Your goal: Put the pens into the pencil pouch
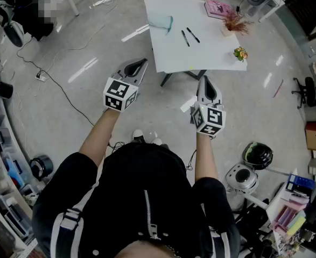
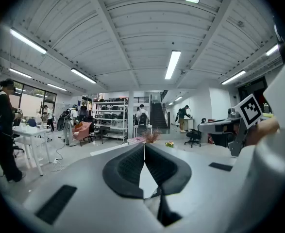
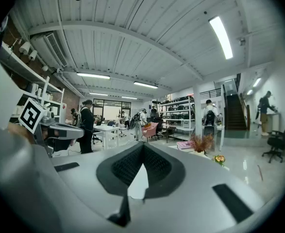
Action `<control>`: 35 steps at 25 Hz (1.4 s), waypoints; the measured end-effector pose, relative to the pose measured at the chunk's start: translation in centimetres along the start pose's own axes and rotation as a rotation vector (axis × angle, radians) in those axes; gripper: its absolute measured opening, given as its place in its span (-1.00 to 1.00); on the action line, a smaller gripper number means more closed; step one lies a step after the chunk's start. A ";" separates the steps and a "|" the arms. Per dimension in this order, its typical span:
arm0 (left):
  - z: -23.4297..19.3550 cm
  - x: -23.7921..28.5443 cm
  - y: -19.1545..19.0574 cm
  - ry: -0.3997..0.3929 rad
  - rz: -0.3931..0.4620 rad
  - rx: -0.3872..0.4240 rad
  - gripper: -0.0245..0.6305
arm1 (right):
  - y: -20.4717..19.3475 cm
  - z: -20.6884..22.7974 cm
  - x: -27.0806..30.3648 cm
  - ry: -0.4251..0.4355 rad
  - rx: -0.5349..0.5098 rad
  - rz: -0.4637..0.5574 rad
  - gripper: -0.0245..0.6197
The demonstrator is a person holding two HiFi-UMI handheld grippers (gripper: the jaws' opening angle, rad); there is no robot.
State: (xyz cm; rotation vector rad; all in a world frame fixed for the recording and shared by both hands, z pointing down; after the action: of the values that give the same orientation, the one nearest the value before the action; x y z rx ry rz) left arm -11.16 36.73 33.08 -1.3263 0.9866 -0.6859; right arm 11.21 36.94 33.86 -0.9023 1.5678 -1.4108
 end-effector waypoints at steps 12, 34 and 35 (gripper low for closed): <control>1.1 -0.1 -0.8 0.001 0.002 -0.006 -0.84 | -0.6 0.6 -0.8 0.000 0.008 0.014 -0.90; -0.7 0.5 -3.1 -0.047 -0.044 -0.014 -0.19 | -2.8 0.4 0.0 -0.024 0.029 -0.020 -0.41; -0.7 0.6 -3.2 -0.051 -0.048 -0.013 -0.19 | -3.0 0.2 0.0 -0.026 0.032 -0.025 -0.41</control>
State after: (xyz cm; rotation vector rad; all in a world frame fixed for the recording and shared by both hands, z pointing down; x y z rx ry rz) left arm -11.14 35.40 36.16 -1.3762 0.9222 -0.6799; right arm 11.39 36.52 36.80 -0.9210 1.5155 -1.4323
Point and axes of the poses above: the fingertips, and each gripper's own axes: x forward along the fingers, z to its right, y out of its top, the point moved 1 cm from there along -x, backward along the fingers, and after that the axes turned 14 degrees about z, right-handed, at the moved point
